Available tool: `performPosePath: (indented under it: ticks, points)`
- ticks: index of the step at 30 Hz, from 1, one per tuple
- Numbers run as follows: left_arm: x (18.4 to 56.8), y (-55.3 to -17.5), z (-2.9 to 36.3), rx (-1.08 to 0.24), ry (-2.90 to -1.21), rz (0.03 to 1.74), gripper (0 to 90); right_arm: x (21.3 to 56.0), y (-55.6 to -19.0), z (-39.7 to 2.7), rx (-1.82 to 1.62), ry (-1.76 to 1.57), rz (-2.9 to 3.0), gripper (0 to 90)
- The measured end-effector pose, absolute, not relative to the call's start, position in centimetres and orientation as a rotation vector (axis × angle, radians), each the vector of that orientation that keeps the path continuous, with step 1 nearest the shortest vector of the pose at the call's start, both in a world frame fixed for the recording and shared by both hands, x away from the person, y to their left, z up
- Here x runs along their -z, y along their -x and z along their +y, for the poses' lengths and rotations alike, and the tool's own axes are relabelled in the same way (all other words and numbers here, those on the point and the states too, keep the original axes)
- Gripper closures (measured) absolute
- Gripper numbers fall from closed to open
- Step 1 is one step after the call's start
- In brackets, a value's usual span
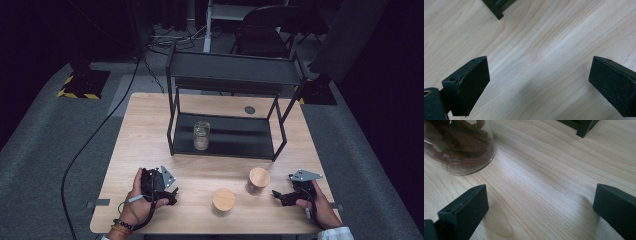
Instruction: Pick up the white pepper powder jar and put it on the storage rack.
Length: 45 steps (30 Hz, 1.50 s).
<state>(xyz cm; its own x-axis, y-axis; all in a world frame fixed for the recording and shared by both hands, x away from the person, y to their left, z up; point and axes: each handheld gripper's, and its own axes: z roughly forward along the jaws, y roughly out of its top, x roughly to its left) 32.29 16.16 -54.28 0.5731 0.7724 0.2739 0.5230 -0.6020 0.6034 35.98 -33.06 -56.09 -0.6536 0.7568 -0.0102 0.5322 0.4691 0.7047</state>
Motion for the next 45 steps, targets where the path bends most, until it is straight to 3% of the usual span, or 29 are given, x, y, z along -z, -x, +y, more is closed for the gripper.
performPosePath:
  ticks: [9, 26, 45]
  points:
    - [55.0, -31.7, 17.6, -0.678, -2.310, 1.083, 2.9, 56.1, -36.0, -33.1, -0.983, -1.092, 2.400, 0.0]
    - [56.2, -31.5, 20.5, -0.445, -2.149, 1.205, 0.7, 56.1, -36.0, -33.1, -0.983, -1.093, 2.400, 0.0]
    - [56.4, -31.5, 20.9, -0.446, -2.141, 1.166, 0.0, 56.1, -36.0, -33.1, -0.983, -1.093, 2.400, 0.0]
